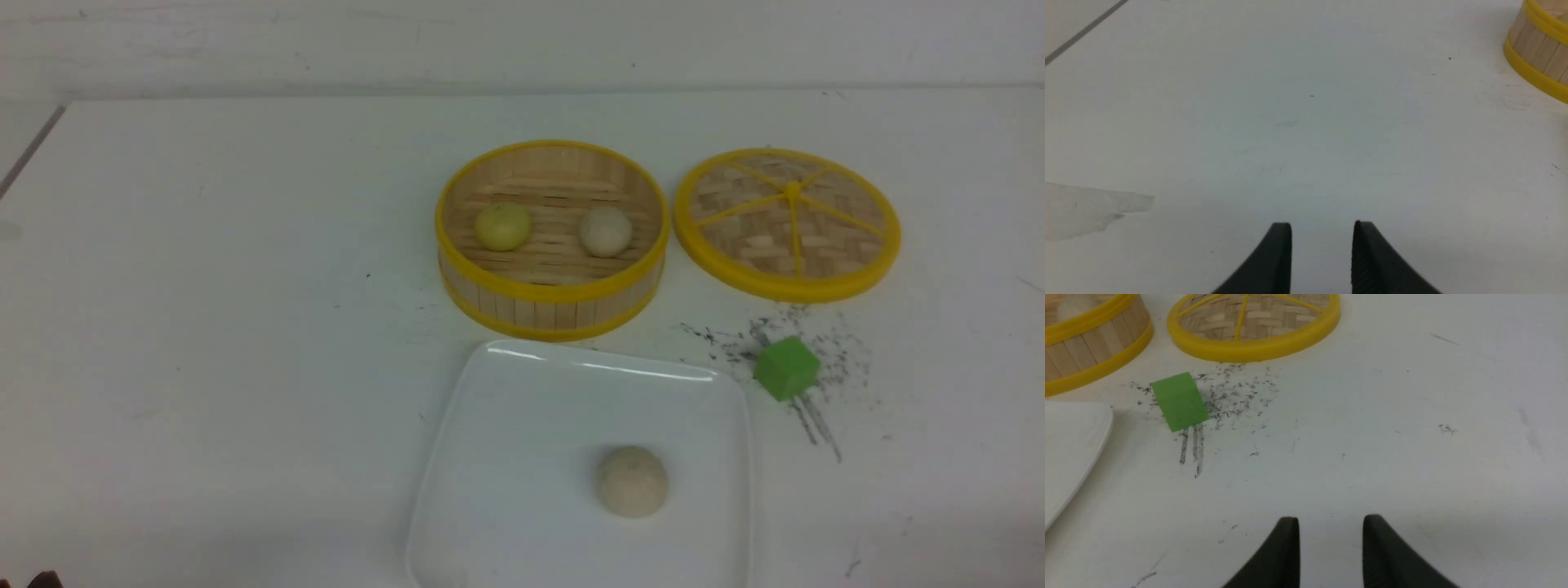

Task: Put the steamed buns into the plate on the white tablecloth.
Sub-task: 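Reach toward a bun in the bamboo steamer with the right gripper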

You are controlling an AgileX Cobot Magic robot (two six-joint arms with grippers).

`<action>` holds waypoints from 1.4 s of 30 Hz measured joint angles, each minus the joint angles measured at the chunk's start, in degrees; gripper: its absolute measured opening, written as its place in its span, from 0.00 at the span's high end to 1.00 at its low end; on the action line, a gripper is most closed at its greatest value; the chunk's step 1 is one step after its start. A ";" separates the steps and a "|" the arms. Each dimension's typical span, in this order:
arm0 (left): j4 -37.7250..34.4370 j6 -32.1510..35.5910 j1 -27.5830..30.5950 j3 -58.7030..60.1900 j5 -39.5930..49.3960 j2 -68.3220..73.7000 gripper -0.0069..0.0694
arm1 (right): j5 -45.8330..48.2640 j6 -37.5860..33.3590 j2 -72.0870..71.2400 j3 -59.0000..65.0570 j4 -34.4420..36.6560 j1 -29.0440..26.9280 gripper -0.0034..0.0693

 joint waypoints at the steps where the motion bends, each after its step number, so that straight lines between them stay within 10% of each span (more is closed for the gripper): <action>1: 0.00 0.00 0.00 0.00 0.00 0.00 0.59 | 0.00 0.00 0.00 0.00 0.00 0.00 0.62; 20: -0.96 -1.26 0.00 0.00 0.00 0.00 0.59 | 0.00 0.22 0.00 0.00 0.23 0.00 0.62; 30: -32.05 -29.80 0.00 0.06 0.45 0.00 0.59 | 0.16 14.29 0.00 0.26 22.84 0.00 0.62; 42: -31.76 -32.68 0.00 0.16 -3.36 0.00 0.59 | -3.30 14.95 0.00 0.50 30.64 0.00 0.62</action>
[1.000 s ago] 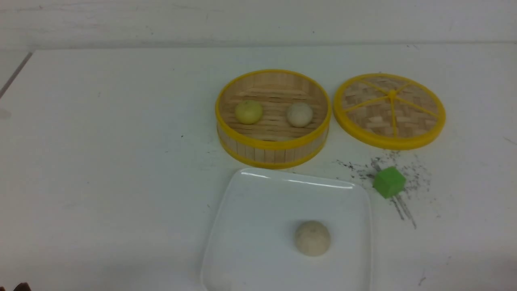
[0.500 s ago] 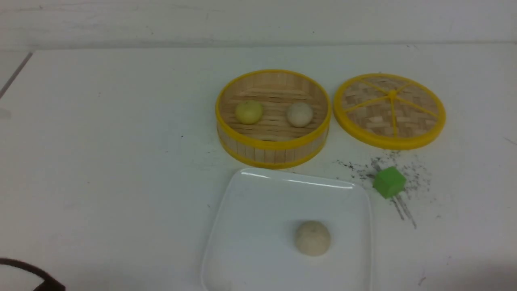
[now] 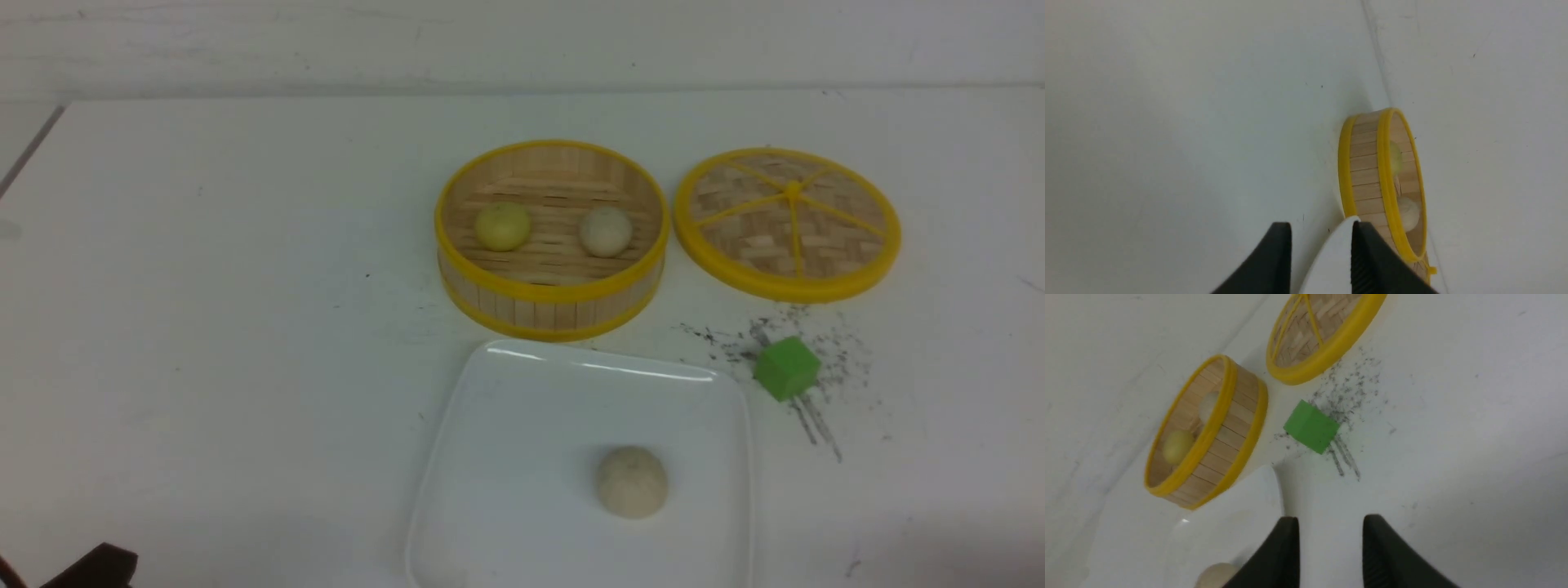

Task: Put the steamed buns into the plate on the white tablecloth.
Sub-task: 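Reach toward a bun in the bamboo steamer with the right gripper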

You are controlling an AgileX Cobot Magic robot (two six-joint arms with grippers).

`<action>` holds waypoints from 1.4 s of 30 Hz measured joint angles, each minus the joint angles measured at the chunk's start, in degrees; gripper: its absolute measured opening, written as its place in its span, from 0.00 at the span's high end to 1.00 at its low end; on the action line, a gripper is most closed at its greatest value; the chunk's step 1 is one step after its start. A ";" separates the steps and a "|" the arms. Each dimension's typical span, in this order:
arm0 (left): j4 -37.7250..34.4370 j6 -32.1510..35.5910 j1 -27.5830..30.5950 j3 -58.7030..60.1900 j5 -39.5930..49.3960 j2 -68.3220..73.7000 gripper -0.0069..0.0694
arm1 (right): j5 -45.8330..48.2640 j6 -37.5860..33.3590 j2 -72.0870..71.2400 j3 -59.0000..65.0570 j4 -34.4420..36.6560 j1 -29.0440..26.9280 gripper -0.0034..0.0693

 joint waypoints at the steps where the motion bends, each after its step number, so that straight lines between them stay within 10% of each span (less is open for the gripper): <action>1: 0.19 0.55 0.00 -0.48 0.17 0.00 0.60 | -1.75 0.00 0.00 0.00 1.94 0.00 0.63; 12: 4.48 21.35 0.00 -27.22 13.84 11.44 0.90 | -9.02 -19.51 10.13 -19.12 2.01 0.00 0.97; 21: 6.58 35.25 0.00 -37.80 41.39 42.35 0.91 | 31.10 -28.32 48.52 -44.66 -9.30 0.00 0.94; 33: 6.00 39.79 0.00 -37.79 39.41 48.12 0.90 | 37.04 -50.64 80.43 -66.60 9.93 6.77 0.75; 42: 5.93 39.79 0.00 -37.79 37.75 48.12 0.88 | 34.83 -47.90 105.37 -93.49 -1.71 19.37 0.55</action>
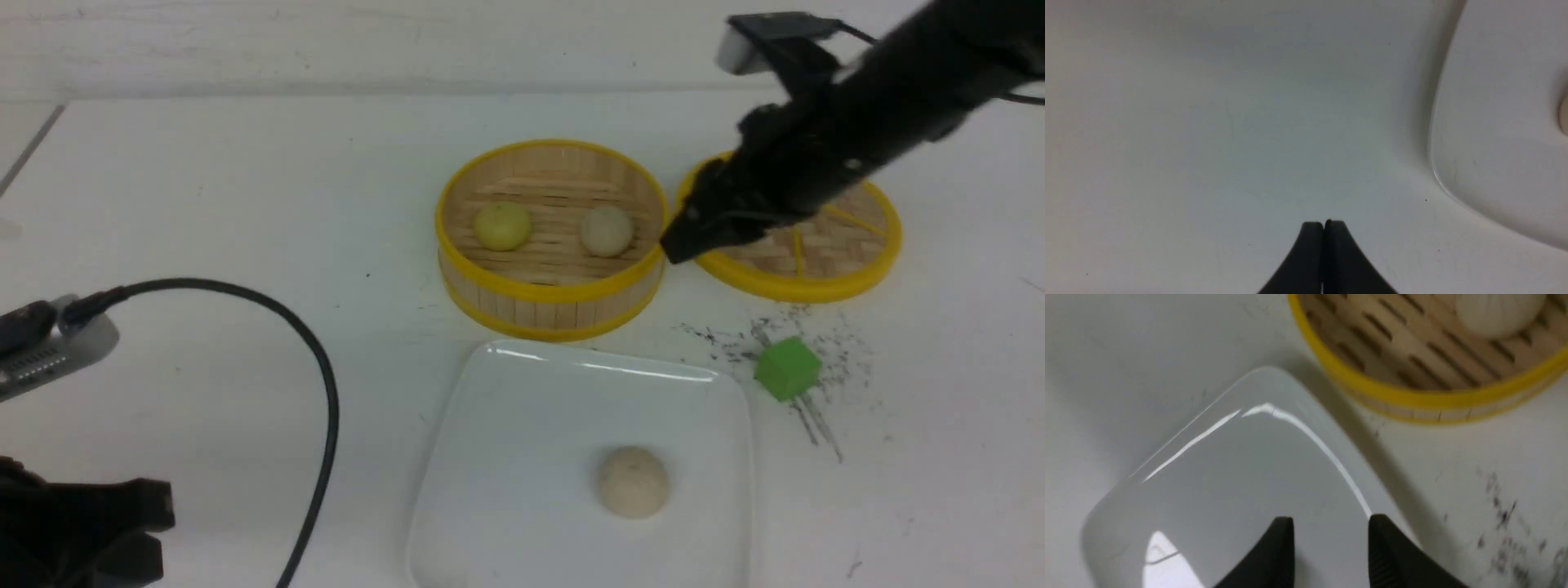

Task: Put the steamed buns into the plate on the white tablecloth.
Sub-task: 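Reach toward a bun in the bamboo steamer with the right gripper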

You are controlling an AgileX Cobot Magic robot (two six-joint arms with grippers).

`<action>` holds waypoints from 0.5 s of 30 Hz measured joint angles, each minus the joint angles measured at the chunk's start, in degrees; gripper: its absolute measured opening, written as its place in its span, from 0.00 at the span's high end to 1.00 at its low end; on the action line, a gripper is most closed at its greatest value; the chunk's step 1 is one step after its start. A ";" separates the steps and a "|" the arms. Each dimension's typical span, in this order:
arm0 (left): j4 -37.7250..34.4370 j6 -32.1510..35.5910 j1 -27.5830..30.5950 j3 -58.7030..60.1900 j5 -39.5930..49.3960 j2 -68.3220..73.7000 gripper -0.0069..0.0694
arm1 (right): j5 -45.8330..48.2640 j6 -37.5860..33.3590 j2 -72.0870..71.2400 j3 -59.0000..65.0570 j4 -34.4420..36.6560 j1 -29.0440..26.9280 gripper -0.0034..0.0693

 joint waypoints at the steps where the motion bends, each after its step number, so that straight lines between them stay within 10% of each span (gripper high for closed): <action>1: 0.00 0.00 0.00 0.00 -0.38 0.00 0.88 | -0.84 1.60 3.38 -3.74 -2.09 1.09 0.51; 15: 0.00 -0.05 0.00 0.00 -0.29 0.00 0.86 | -9.78 11.67 24.66 -23.16 -17.90 2.90 0.29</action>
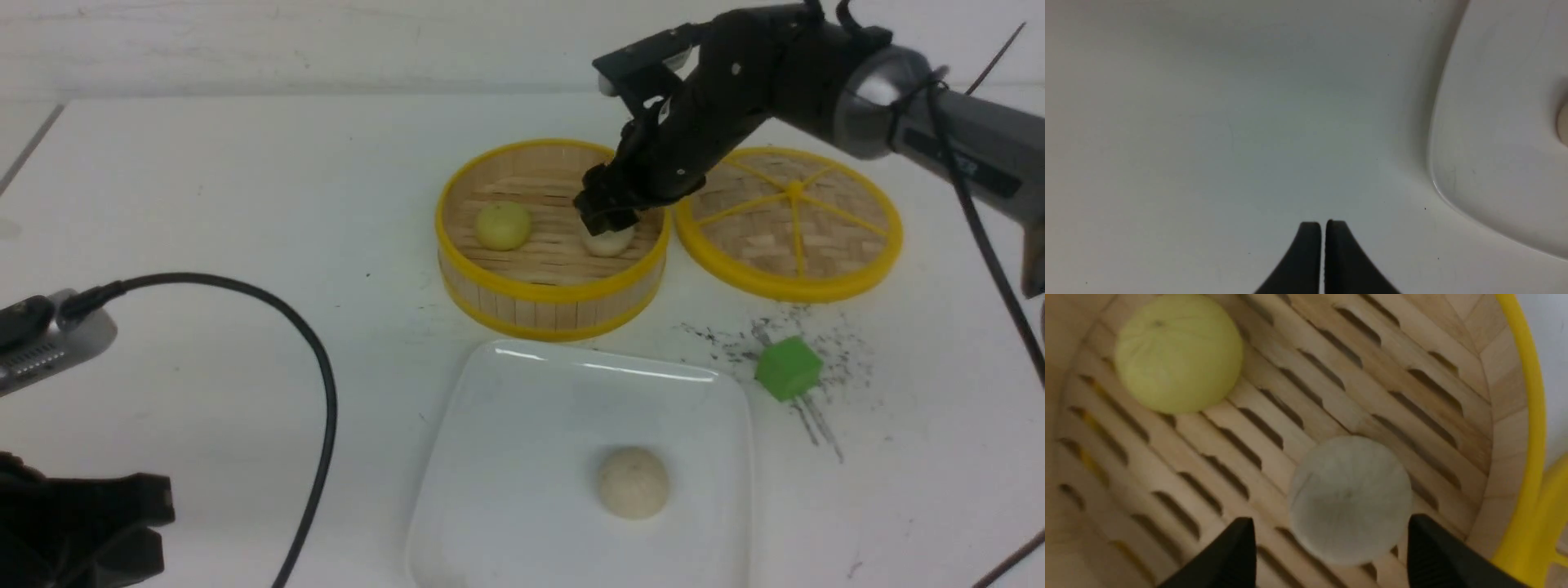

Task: Put the steamed buns into the plate on the white tablecloth.
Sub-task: 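Reach toward a bun in the bamboo steamer with the right gripper, then move the steamed bun from the bamboo steamer onto the white plate with the right gripper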

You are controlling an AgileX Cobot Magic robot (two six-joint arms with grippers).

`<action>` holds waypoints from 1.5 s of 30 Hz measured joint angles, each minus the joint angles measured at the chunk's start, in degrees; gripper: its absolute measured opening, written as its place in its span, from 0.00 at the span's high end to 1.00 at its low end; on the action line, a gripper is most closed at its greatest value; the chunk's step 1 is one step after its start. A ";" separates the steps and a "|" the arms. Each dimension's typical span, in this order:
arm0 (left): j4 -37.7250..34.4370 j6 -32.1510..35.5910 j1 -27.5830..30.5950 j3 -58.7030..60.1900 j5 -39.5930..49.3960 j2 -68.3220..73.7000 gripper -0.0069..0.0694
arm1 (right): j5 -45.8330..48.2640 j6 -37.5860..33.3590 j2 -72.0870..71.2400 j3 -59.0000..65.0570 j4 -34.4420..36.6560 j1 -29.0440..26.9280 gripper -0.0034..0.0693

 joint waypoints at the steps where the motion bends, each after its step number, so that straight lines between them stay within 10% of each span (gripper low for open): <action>1: 0.00 0.00 0.00 0.00 0.00 0.00 0.85 | -0.32 0.06 0.51 0.00 -0.04 0.00 0.30; 12: 0.00 0.00 0.00 0.00 0.00 0.00 0.84 | 0.36 0.06 1.14 -0.55 0.95 0.00 0.92; 26: 0.00 0.00 0.00 0.00 0.07 0.00 0.82 | 25.75 0.88 -24.87 -1.32 4.87 0.00 0.93; 45: 0.76 0.00 0.00 0.00 0.01 0.00 0.79 | 9.82 1.69 -37.44 53.69 12.20 8.64 0.91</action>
